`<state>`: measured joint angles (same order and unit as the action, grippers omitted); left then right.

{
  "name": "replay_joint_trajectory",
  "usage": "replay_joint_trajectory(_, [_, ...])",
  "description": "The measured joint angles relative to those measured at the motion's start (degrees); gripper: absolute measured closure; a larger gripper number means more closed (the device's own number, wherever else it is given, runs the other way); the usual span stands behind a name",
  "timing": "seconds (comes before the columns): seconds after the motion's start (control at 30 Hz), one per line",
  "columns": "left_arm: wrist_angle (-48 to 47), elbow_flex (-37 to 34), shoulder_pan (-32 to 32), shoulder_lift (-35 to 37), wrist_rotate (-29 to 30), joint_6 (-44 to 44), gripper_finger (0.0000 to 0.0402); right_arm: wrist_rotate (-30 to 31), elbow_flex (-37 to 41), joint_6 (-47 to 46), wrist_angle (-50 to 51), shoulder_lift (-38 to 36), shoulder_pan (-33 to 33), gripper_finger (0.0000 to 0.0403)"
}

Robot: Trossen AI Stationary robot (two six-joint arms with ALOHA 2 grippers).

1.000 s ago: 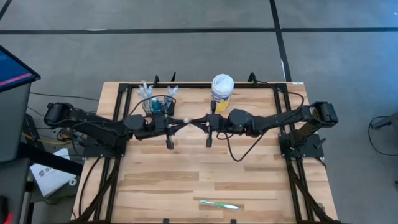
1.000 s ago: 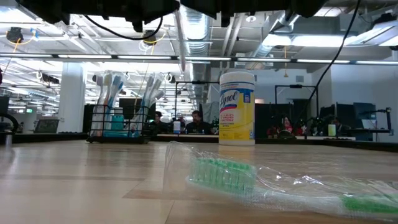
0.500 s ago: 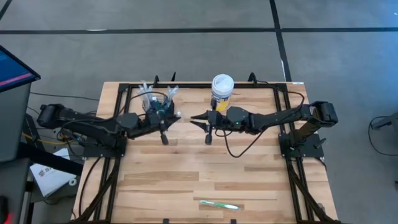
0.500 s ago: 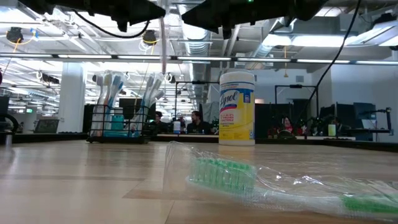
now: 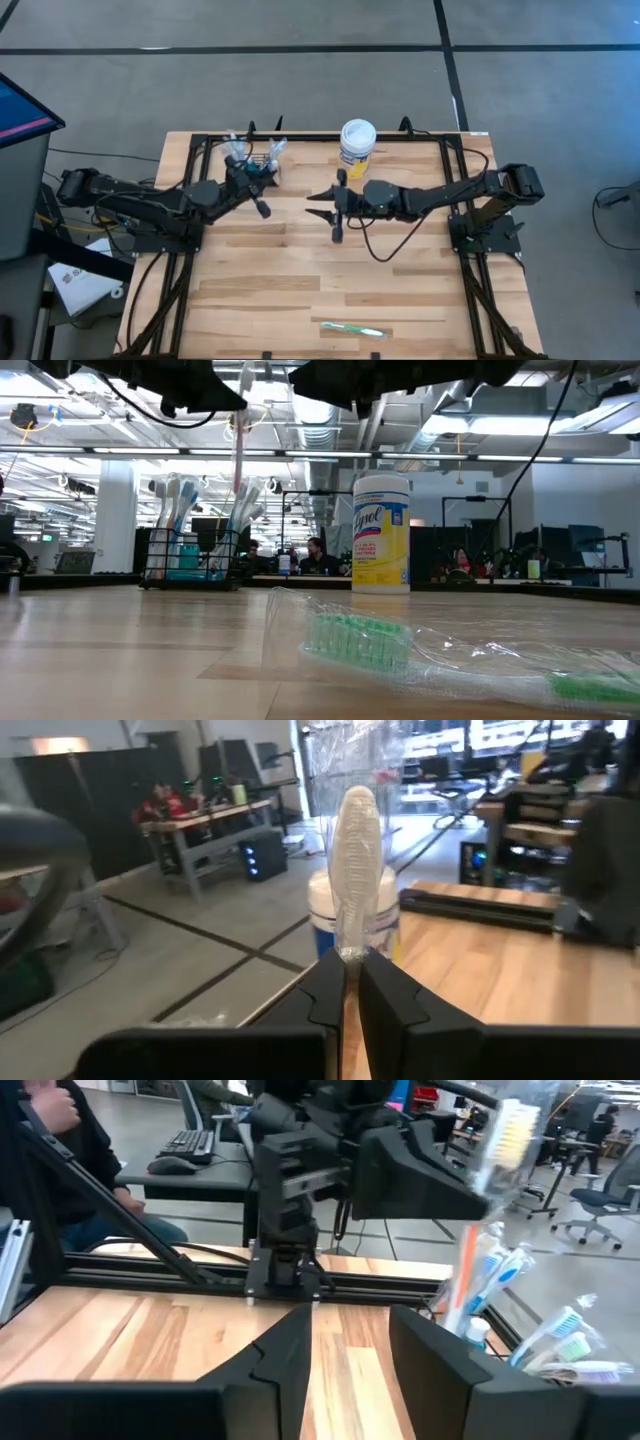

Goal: Pick & Place toothbrushing station
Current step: Put the orange toothbrush into the mesh organizer

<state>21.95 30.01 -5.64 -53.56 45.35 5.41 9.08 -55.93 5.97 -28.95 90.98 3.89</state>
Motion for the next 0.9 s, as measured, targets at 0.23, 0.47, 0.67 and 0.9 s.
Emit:
replay_joint_trajectory(0.23, [0.0,-3.7,3.0,0.0,4.3,-3.1,0.0396,0.0,0.0,0.0,0.3,0.0,1.5,0.0282])
replay_joint_trajectory(0.47, [1.4,-5.9,8.9,0.0,4.3,-5.4,0.0396,0.0,0.0,0.0,0.3,0.0,2.2,0.0283])
replay_joint_trajectory(0.67, [3.3,-6.9,12.8,0.0,2.0,-7.7,0.0396,0.0,0.0,0.0,0.3,0.1,2.2,0.0283])
replay_joint_trajectory(0.9, [5.3,-7.4,15.0,-0.1,1.3,-7.9,0.0396,0.0,0.0,0.0,0.7,0.2,2.2,0.0283])
